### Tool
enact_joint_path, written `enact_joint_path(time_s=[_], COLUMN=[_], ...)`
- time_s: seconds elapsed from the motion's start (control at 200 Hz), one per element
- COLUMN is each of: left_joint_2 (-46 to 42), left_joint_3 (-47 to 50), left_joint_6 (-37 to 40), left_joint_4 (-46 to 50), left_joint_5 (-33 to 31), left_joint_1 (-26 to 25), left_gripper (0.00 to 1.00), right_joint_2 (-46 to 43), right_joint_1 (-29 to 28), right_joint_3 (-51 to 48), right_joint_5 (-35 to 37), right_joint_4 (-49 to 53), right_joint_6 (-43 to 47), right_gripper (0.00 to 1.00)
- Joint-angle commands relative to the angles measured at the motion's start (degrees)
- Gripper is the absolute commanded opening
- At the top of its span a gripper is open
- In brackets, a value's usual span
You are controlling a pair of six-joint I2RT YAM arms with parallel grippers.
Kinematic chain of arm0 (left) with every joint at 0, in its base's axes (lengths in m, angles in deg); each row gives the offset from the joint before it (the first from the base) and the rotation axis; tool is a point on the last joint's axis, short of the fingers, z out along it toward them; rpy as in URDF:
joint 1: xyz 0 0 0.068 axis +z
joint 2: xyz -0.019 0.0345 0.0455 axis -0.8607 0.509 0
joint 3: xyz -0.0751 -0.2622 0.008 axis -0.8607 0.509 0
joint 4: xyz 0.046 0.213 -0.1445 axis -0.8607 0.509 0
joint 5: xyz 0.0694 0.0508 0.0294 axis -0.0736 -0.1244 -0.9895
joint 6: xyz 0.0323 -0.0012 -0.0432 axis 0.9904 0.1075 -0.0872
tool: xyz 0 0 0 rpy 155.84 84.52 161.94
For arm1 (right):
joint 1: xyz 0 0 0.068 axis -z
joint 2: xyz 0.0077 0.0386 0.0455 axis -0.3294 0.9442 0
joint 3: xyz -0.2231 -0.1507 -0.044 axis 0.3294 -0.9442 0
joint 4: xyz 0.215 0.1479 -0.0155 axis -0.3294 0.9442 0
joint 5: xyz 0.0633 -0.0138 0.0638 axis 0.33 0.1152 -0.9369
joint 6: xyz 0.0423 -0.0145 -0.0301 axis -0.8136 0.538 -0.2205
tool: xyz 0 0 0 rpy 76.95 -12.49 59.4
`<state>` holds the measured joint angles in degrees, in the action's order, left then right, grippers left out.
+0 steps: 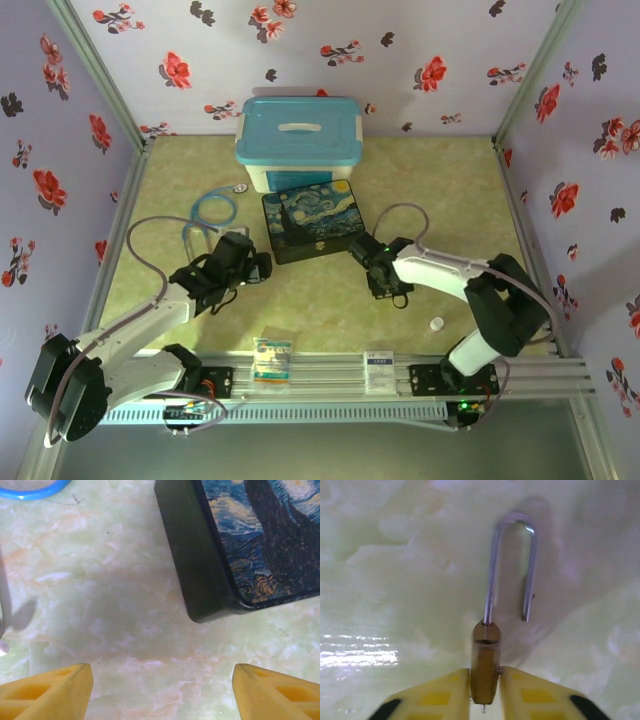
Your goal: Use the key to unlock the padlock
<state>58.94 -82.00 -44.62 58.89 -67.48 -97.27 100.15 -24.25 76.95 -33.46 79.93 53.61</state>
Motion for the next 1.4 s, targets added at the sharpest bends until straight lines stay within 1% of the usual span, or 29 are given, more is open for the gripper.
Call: enact_joint_path(time_s=[0.0,0.06,0.125,0.2,0.26,0.31,0.365,0.41,0.5,0.515,0.535,0.565,0.695,0.775,0.83,0.905,0.95,0.97,1.01,1.03,1.045,1.1,1.12,1.135,1.15,1.16,1.295,1.35,1.395], left_joint_2=[0.4,0.7,1.0,1.3,1.5,1.6,1.5,1.6,2.6,2.9,3.5,4.3,9.3,13.0,14.9,17.1,17.8,18.0,18.4,18.6,18.9,19.5,19.7,19.7,19.8,19.8,19.1,16.9,13.9], left_joint_3=[0.4,0.5,0.6,0.7,0.5,0.4,0.3,0.5,1.9,1.9,1.9,2.0,3.4,2.4,1.8,0.5,-0.1,0.0,0.4,0.5,0.4,-0.9,-1.4,-1.7,-2.0,-2.2,-3.9,-3.2,-2.1], left_joint_6=[-0.9,-1.0,-1.0,-1.0,-0.9,-0.9,-1.1,-1.6,0.0,0.0,0.2,0.8,2.8,3.8,4.4,2.7,0.9,0.4,-0.1,-0.3,-0.3,0.3,0.5,0.7,1.0,1.2,2.8,2.6,2.8], left_joint_4=[-1.0,-1.2,-1.5,-1.7,-1.7,-1.6,-1.6,-2.1,-6.3,-6.7,-6.9,-7.6,-13.0,-14.5,-16.7,-17.4,-16.8,-17.3,-19.3,-19.9,-20.2,-20.0,-19.5,-19.3,-19.1,-19.0,-16.6,-15.4,-14.3], left_joint_5=[-1.0,-1.0,-0.9,-1.0,-0.9,-0.9,-0.9,-0.5,2.8,2.9,3.0,3.0,2.6,1.3,1.2,-2.1,-5.0,-5.5,-5.2,-5.0,-4.9,-4.4,-4.3,-4.2,-4.1,-4.0,-3.2,-3.2,-3.3], left_joint_1=[0.0,0.1,0.1,0.1,0.1,0.1,0.0,0.1,-0.6,-0.7,-0.9,-1.3,-1.9,-1.9,-1.9,-1.7,-1.1,-0.5,0.9,1.7,2.1,3.8,4.3,4.6,4.7,4.8,6.0,6.2,6.2], left_gripper=[0.74,0.74,0.74,0.75,0.75,0.75,0.75,0.75,0.77,0.78,0.81,0.83,0.84,0.84,0.84,0.84,0.84,0.84,0.84,0.84,0.84,0.84,0.84,0.84,0.84,0.84,0.85,0.85,0.85], right_joint_2=[3.4,5.4,7.6,8.8,8.1,6.4,4.1,1.7,-4.1,-5.1,-6.5,-8.4,-16.0,-20.1,-22.8,-25.8,-27.6,-28.5,-30.2,-31.0,-31.5,-33.2,-33.8,-34.1,-34.3,-34.4,-33.7,-33.4,-33.3], right_joint_1=[-2.4,-3.4,-4.0,-4.0,-4.0,-4.2,-4.7,-4.6,-3.9,-3.7,-3.2,-2.6,1.8,5.6,7.8,10.3,12.1,13.0,15.3,16.6,17.6,21.0,22.0,22.8,23.3,23.8,29.4,31.5,33.2], right_joint_3=[3.1,4.3,5.6,5.7,5.1,4.9,4.8,4.4,3.0,2.6,2.2,1.5,-1.1,-2.7,-4.1,-5.5,-6.4,-6.8,-8.1,-8.8,-9.2,-10.3,-10.6,-10.8,-10.9,-10.9,-11.0,-10.5,-10.2], right_joint_5=[8.2,10.8,13.6,12.7,10.6,9.6,8.7,6.7,2.2,2.0,0.0,-1.0,-2.9,-5.9,-6.3,-6.5,-6.4,-6.5,-7.4,-8.4,-9.2,-11.3,-11.6,-11.7,-11.8,-11.8,-12.2,-9.7,-8.0], right_joint_4=[3.2,5.4,8.2,8.5,7.2,6.5,6.0,4.7,1.4,0.7,0.0,-1.0,-3.0,-4.2,-5.1,-6.0,-6.5,-6.8,-8.5,-9.4,-10.0,-11.9,-12.5,-12.9,-13.3,-13.5,-16.1,-16.4,-17.0], right_joint_6=[-0.8,-1.0,-1.7,-1.2,-1.0,-1.3,-1.5,-1.3,-1.5,-1.7,-1.8,-2.0,-1.4,-0.5,-0.1,1.0,1.4,1.6,1.9,2.0,2.1,2.4,2.4,2.5,2.6,2.6,3.9,3.6,5.2], right_gripper=[0.09,0.06,0.06,0.14,0.24,0.32,0.33,0.34,0.42,0.43,0.43,0.43,0.45,0.46,0.47,0.49,0.54,0.58,0.68,0.7,0.73,0.78,0.86,0.88,0.96,0.98,0.99,0.99,0.99])
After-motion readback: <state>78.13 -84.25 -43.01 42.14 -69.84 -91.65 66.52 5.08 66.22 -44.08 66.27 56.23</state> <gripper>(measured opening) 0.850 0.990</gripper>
